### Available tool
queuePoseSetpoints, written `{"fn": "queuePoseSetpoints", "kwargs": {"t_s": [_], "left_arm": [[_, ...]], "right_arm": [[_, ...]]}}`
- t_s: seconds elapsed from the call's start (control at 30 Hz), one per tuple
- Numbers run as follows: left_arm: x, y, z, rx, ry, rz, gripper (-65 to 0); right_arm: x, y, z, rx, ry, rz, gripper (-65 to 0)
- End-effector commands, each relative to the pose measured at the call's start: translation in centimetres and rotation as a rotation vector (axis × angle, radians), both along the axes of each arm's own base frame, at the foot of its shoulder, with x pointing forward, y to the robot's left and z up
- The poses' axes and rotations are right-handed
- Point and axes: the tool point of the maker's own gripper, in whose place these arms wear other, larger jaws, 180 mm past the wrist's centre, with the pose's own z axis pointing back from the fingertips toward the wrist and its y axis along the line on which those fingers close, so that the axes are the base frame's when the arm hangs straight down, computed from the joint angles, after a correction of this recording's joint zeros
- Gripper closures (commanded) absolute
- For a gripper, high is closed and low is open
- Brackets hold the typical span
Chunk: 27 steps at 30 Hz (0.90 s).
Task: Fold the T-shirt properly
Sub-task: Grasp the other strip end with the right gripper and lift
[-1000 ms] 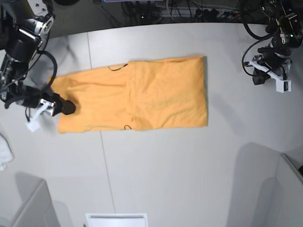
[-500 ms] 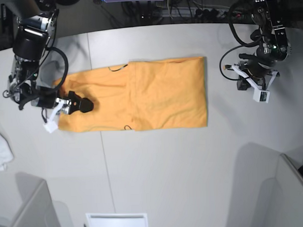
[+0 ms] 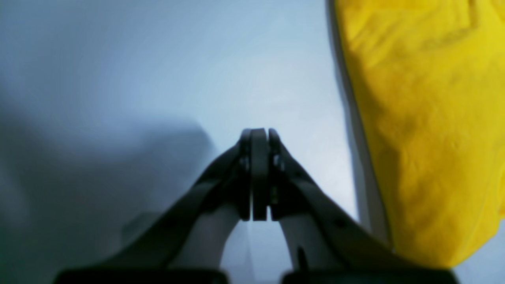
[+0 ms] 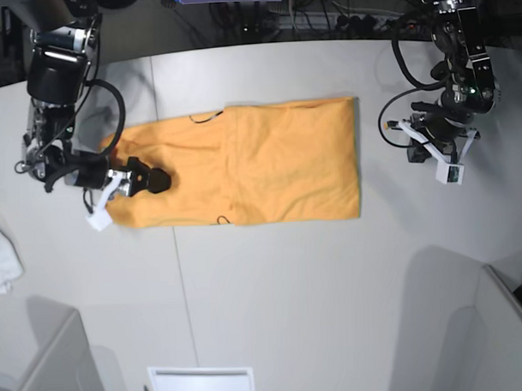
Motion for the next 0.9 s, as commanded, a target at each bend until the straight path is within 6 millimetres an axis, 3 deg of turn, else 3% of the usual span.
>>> {"fn": "queuePoseSetpoints", "kwargs": {"t_s": [0.0, 0.2, 0.47, 0.63, 0.77, 0.87], "left_arm": [[0.9, 0.1, 1.2, 0.004, -0.044, -0.007, 0.0], [0.5, -2.6, -1.6, 0.059, 0.038, -0.117, 0.0], [0.6, -4.2, -3.4, 0.229, 0.078, -0.250, 0.0], [0.9, -6.8, -4.6, 0.236, 0.100, -0.338, 0.0], [0.8, -9.4, -5.5, 0.226, 0.118, -0.416, 0.0], [1.7, -11.8, -5.1, 0.210, 0.090, -0.466, 0.0]], "right_arm": [[-4.3, -0.8, -3.3, -0.125, 0.174, 0.102, -36.6], [-2.9, -1.2, -2.9, -0.127, 0.120, 0.057, 0.0], [-0.8, -1.7, -1.9, -0.139, 0.115, -0.044, 0.0], [1.7, -2.2, 1.6, -0.186, 0.028, -0.124, 0.0], [2.9, -1.4, 4.4, -0.192, -0.040, -0.162, 0.0], [3.9, -1.2, 6.8, -0.205, -0.103, -0.187, 0.0]]}}
